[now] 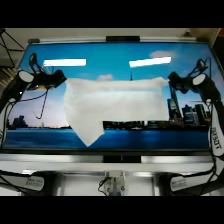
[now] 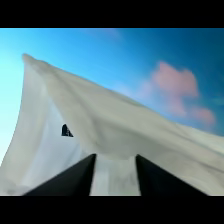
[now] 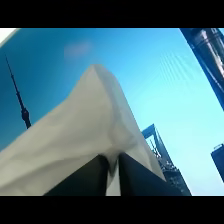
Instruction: Fold the shirts.
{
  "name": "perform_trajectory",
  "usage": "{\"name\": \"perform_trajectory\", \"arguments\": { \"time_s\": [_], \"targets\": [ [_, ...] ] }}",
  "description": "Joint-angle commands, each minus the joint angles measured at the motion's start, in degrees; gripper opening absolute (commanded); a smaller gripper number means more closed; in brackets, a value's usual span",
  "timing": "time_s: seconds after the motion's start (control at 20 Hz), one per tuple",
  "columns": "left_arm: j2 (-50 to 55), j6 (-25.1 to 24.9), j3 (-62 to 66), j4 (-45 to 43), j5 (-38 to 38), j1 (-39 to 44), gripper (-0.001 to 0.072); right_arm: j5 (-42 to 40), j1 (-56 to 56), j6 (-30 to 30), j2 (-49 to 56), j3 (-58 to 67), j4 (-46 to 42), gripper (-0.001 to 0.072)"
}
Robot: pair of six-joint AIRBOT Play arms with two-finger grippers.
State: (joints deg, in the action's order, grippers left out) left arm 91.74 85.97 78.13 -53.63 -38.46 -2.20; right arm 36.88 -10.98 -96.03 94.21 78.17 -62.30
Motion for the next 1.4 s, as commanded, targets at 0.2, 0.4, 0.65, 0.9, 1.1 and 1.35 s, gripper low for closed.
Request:
{"name": "perform_trajectory", "arguments": {
  "time_s": [0.2, 0.4, 0.65, 0.9, 1.1, 1.35],
  "targets": [
    [1.0, 0.3, 12.1, -10.8, -41.9, -12.6, 0.0338, 25.0, -7.0, 6.9, -8.0, 4.4, -10.2, 0.0516],
    [-3.5, -1.9, 1.4, -12.2, -50.1, -18.2, 0.0338, 47.9, -10.8, 9.0, -9.9, 3.1, -19.1, 0.0516],
    [-9.4, -10.3, -22.9, 2.2, -31.8, -16.1, 0.0368, 49.4, -10.7, 9.5, -9.9, -1.5, -9.9, 0.0619],
    [-8.1, -10.8, -27.1, 5.7, -24.7, -10.8, 0.0450, 47.9, -10.7, 9.5, -9.9, -1.8, -7.4, 0.0637],
    [-6.6, -7.3, -27.1, 5.7, -19.5, -6.2, 0.0368, 46.4, -10.7, 9.5, -9.9, -2.0, -7.4, 0.0637],
    [-6.5, -6.8, -27.1, 5.7, -18.8, -6.0, 0.0035, 44.0, -10.7, 11.4, -9.9, -9.4, -7.2, 0.0637]
  ]
}}
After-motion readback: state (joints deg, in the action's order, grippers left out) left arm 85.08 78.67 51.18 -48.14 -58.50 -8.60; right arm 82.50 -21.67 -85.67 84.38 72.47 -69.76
